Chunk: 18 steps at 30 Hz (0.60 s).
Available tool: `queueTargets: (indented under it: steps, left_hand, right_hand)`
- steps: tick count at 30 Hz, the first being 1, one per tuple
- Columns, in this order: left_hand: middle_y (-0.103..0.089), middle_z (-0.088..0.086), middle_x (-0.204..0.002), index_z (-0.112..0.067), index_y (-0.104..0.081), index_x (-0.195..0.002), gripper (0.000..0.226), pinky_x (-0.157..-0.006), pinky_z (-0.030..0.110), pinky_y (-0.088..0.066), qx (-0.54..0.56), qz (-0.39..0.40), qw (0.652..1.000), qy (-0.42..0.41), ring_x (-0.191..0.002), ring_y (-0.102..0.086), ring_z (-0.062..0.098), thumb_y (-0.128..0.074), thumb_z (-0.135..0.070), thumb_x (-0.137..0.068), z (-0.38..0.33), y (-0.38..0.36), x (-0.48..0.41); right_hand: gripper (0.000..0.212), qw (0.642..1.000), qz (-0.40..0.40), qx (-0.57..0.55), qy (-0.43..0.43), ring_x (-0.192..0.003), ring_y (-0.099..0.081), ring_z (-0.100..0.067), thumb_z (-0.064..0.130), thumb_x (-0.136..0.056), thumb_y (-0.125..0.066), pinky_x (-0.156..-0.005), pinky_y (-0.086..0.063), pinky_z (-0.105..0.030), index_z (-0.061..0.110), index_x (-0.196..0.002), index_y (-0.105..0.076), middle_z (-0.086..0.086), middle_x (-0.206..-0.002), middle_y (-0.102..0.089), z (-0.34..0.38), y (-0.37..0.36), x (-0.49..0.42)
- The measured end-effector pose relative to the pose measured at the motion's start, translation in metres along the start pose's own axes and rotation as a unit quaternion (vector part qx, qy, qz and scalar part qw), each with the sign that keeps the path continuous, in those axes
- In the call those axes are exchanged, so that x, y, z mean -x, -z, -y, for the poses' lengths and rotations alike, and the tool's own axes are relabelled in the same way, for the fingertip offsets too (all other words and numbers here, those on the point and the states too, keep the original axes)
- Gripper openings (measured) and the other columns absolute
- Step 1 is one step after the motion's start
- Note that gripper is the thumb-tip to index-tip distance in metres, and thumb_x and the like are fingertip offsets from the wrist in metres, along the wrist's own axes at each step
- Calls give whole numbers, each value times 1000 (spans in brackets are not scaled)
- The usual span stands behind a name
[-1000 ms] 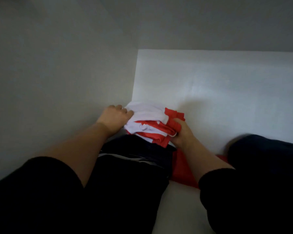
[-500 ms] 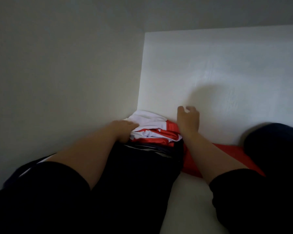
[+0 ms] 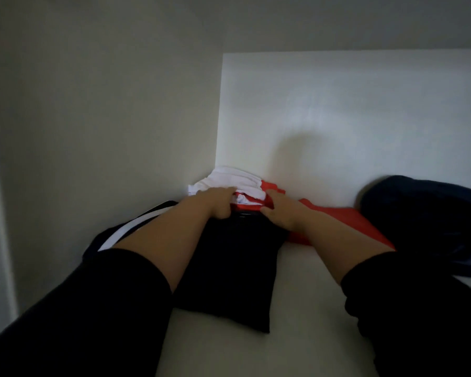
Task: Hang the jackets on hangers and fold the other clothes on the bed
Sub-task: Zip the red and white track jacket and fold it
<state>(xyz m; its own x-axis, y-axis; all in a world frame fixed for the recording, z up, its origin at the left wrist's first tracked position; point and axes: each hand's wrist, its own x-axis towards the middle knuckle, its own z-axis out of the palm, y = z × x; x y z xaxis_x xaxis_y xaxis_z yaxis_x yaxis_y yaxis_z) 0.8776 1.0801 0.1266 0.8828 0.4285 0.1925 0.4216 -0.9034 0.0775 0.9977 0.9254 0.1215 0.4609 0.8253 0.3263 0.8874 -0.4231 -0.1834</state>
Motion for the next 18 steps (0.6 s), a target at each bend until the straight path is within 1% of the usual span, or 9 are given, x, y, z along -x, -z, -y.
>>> queueTargets:
  steps: [2, 3, 5, 8, 10, 12, 15, 18]
  left_hand:
    - [-28, 9, -154, -19, -25, -149, 67, -114, 48, -23, 11, -71, 997, -26, -142, -25, 25, -52, -16, -88, -11, 4, 16]
    - [-24, 8, -156, -19, -25, -149, 66, -115, 50, -20, 17, -102, 994, -35, -143, -20, 24, -52, -18, -89, -18, 7, 24]
    - [-15, 7, -159, -19, -19, -151, 66, -117, 49, -11, 30, -147, 987, -50, -146, -11, 22, -50, -22, -93, -34, 13, 41]
    - [-10, 5, -160, -21, -13, -152, 66, -117, 49, -8, 36, -181, 977, -104, -147, -8, 21, -46, -23, -95, -64, 18, 61]
    - [-9, 6, -160, -21, -10, -152, 66, -116, 49, -7, 30, -194, 970, -142, -147, -8, 22, -44, -27, -96, -86, 20, 71]
    - [-8, 7, -160, -21, -8, -153, 68, -116, 49, -7, 28, -219, 961, -169, -147, -7, 23, -44, -31, -96, -109, 22, 79]
    - [-8, 7, -160, -20, -9, -153, 70, -116, 50, -5, 19, -275, 938, -208, -147, -2, 23, -44, -38, -94, -149, 21, 95]
    - [-8, 6, -160, -21, -13, -152, 72, -116, 50, -2, 28, -309, 915, -256, -147, 2, 23, -46, -41, -92, -191, 19, 114]
  right_hand:
    - [50, 997, -74, 31, -14, -122, -50, -33, 31, -97, -46, -97, -38, -35, 9, -141, -37, -19, -136, -51, -2, 17, 21]
    - [47, 993, -107, 45, -16, -117, -52, -34, 30, -98, -46, -94, -40, -36, 9, -139, -39, -20, -131, -55, -2, 27, 33]
    - [46, 988, -141, 59, -22, -118, -52, -33, 28, -98, -45, -94, -40, -36, 8, -139, -40, -19, -131, -55, 0, 44, 57]
    - [45, 980, -179, 85, -26, -121, -49, -30, 27, -98, -44, -94, -40, -36, 9, -139, -42, -15, -133, -54, 6, 65, 95]
    - [42, 969, -223, 101, -39, -118, -50, -29, 24, -97, -44, -92, -41, -36, 8, -137, -45, -13, -130, -56, 10, 75, 121]
    - [40, 955, -264, 116, -71, -114, -51, -29, 21, -96, -45, -90, -42, -38, 7, -133, -49, -13, -124, -58, 11, 85, 147]
    - [40, 933, -299, 158, -124, -113, -50, -32, 18, -92, -47, -94, -41, -43, 3, -129, -51, -16, -124, -58, 7, 99, 190]
    - [45, 911, -296, 230, -171, -124, -43, -33, 21, -91, -47, -106, -32, -46, 3, -133, -46, -15, -137, -47, 0, 114, 237]
